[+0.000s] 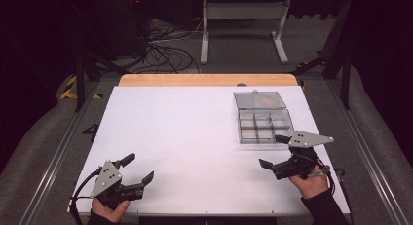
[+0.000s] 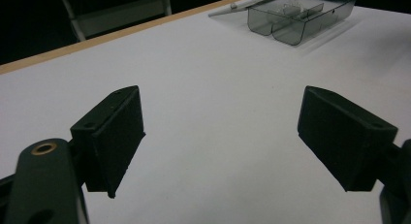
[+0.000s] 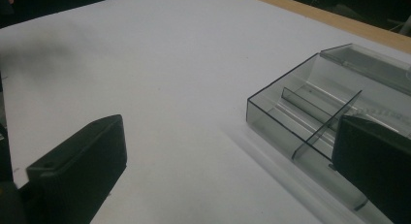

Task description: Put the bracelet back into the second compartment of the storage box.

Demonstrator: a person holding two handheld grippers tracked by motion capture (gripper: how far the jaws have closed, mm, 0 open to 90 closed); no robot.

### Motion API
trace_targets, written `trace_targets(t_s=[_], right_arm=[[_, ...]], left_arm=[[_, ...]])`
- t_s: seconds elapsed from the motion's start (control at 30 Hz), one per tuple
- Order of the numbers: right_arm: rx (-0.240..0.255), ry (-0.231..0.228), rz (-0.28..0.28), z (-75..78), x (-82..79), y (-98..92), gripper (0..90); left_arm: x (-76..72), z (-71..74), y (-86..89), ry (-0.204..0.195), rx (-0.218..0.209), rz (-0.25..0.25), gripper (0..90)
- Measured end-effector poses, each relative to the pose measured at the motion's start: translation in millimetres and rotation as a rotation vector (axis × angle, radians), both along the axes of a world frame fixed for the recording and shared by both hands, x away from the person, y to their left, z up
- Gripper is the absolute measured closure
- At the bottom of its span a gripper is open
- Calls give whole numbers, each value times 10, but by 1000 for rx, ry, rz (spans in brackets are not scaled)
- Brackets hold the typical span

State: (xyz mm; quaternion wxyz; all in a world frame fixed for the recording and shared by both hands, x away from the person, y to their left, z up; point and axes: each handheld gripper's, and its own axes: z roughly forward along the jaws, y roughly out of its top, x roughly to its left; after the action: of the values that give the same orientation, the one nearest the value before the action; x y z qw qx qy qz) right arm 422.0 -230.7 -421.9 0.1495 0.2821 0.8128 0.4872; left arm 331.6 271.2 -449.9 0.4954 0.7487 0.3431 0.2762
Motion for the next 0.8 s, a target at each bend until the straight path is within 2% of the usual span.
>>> trace_targets(t_s=[0.17, 0.37, 0.53, 0.7, 0.8], right_arm=[[-18, 17, 4, -96, -32, -16, 0], [-16, 33, 4, -221, -72, -40, 0], [-30, 49, -12, -331, -84, -58, 0], [-23, 71, -5, -439, -101, -71, 0], [-35, 77, -2, -488, -114, -75, 0]], left_arm=[[-2, 0, -1, 1, -4, 2, 174], [-5, 0, -1, 1, -3, 1, 174], [-5, -2, 5, 4, 0, -1, 174], [-7, -5, 6, 6, -5, 1, 174], [-6, -3, 9, 4, 7, -4, 173]])
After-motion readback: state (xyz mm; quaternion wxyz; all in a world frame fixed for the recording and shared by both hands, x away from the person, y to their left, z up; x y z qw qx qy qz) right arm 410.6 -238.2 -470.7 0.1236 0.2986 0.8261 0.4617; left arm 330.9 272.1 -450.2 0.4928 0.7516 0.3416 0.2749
